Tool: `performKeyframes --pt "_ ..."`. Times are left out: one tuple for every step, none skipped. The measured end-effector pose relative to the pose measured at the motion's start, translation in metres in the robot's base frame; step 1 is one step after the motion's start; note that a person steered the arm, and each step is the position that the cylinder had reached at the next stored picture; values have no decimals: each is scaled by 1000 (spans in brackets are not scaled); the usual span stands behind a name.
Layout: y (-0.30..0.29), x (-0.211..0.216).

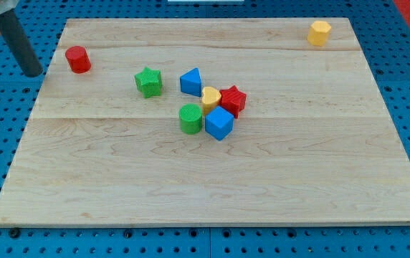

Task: Move the red circle towards the green star

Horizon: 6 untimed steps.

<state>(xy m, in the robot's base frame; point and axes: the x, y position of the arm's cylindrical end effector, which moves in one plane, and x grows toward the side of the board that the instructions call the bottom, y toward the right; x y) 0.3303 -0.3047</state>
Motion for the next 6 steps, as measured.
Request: performKeyframes --pt "8 -38" --pt "24 -62" --pt "73 -63" --pt "119 -12" --pt "124 -9" --pt "119 -65"
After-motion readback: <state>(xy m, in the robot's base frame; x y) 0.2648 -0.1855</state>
